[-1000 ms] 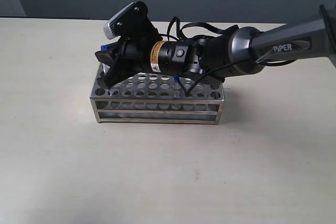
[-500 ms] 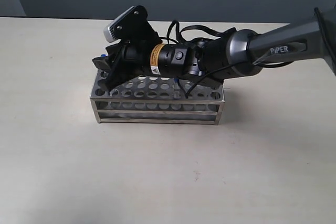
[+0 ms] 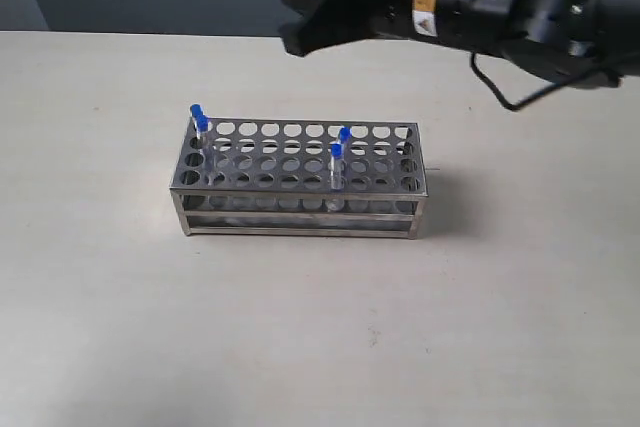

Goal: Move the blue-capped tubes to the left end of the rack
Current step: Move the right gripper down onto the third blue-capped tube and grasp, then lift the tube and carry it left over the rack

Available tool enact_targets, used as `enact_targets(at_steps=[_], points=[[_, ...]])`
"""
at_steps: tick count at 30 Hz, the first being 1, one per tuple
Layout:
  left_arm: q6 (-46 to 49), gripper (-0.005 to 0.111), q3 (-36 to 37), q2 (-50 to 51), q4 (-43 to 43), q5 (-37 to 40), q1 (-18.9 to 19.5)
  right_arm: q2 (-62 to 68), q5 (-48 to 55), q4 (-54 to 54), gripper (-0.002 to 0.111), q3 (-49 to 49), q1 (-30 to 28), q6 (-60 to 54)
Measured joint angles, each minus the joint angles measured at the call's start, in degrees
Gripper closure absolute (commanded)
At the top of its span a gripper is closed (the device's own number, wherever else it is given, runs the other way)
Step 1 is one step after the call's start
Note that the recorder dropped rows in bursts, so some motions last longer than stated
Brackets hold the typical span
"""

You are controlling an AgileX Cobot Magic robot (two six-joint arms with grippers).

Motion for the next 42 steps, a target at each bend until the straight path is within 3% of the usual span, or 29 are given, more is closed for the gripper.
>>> enact_targets(at_steps=[7, 12, 16, 42], points=[[0.00, 0.106, 0.00, 0.00, 0.00, 0.00, 0.00, -2.67, -7.35, 1.08, 0.070, 16.23, -1.51, -0.32], [0.00, 0.106, 0.00, 0.00, 0.00, 0.00, 0.00, -2.67, -9.24, 11.02, 0.067, 22.18, -1.51, -7.66], [0.00, 0.106, 0.00, 0.00, 0.00, 0.00, 0.00, -2.67, -10.15, 14.35, 0.062, 22.96, -1.51, -9.72], [0.00, 0.106, 0.00, 0.00, 0.00, 0.00, 0.00, 13.91, -25.86, 20.35, 0.062, 22.96, -1.51, -10.24]])
